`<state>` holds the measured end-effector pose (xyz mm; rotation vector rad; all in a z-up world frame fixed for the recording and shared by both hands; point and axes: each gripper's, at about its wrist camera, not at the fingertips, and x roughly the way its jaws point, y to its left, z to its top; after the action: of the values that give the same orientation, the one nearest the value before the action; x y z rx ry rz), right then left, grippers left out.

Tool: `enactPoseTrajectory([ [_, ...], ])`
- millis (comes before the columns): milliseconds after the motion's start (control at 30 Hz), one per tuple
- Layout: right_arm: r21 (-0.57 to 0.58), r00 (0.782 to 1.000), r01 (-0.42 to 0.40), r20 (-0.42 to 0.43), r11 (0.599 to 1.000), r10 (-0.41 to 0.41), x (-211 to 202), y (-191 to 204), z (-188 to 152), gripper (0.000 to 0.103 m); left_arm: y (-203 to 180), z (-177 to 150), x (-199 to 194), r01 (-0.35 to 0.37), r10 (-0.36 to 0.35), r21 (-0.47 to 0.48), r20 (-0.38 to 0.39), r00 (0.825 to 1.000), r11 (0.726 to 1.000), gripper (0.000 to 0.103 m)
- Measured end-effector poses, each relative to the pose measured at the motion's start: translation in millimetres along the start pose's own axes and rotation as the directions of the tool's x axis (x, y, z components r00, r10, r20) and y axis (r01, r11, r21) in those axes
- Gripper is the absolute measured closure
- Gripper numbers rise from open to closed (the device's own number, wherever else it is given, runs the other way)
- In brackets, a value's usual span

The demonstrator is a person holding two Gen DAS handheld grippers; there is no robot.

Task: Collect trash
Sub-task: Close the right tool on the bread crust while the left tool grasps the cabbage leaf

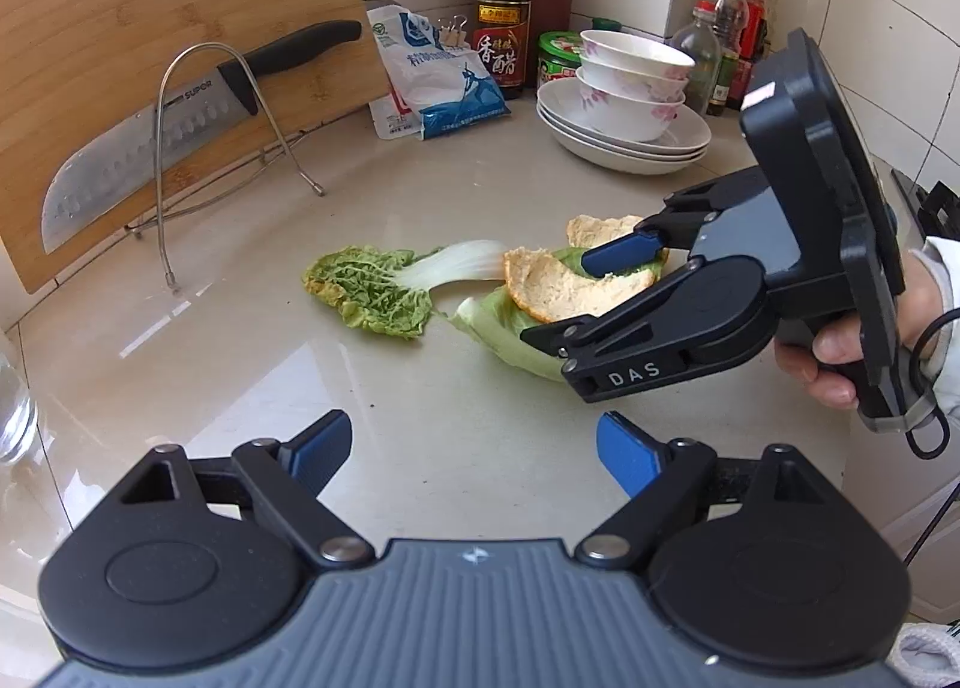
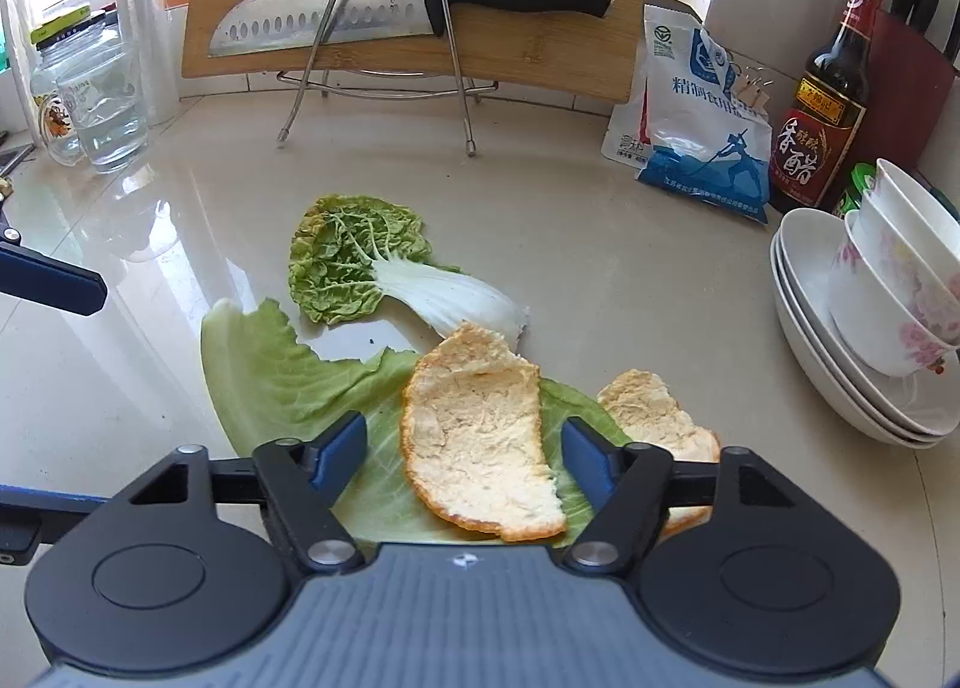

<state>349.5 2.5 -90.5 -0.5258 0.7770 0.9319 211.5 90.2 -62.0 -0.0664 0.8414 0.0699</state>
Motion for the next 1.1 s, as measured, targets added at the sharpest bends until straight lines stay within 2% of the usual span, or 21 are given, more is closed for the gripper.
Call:
enactPoseTrajectory([
  [300, -0.036, 0.999, 0.032, 0.005, 0.999, -0.032, -7, 2, 0, 0.052, -3, 1, 0, 0.0, 0.0, 0.037, 0.006, 1.0, 0.999, 0.014],
  [567, -0.024, 0.999, 0.033, 0.036, 0.999, -0.032, -25, 0, 4, 0.054, -5, 6, 3, 0.009, -0.011, 0.08, 0.021, 1.0, 0.997, 0.014],
  [733, -0.039, 0.998, 0.024, 0.053, 0.999, -0.022, -38, 5, 6, 0.054, -4, 11, 14, 0.01, -0.013, 0.139, 0.026, 1.0, 0.99, 0.014],
  [900, -0.047, 0.998, 0.025, 0.064, 0.999, -0.022, -47, 6, 6, 0.054, -10, 16, 36, 0.075, -0.079, 0.274, 0.004, 0.997, 0.959, 0.014],
  [1100, -0.022, 0.998, 0.034, 0.062, 0.999, -0.032, -53, 0, 2, 0.054, -15, 17, 54, 0.083, -0.084, 0.378, -0.014, 0.996, 0.922, 0.015],
])
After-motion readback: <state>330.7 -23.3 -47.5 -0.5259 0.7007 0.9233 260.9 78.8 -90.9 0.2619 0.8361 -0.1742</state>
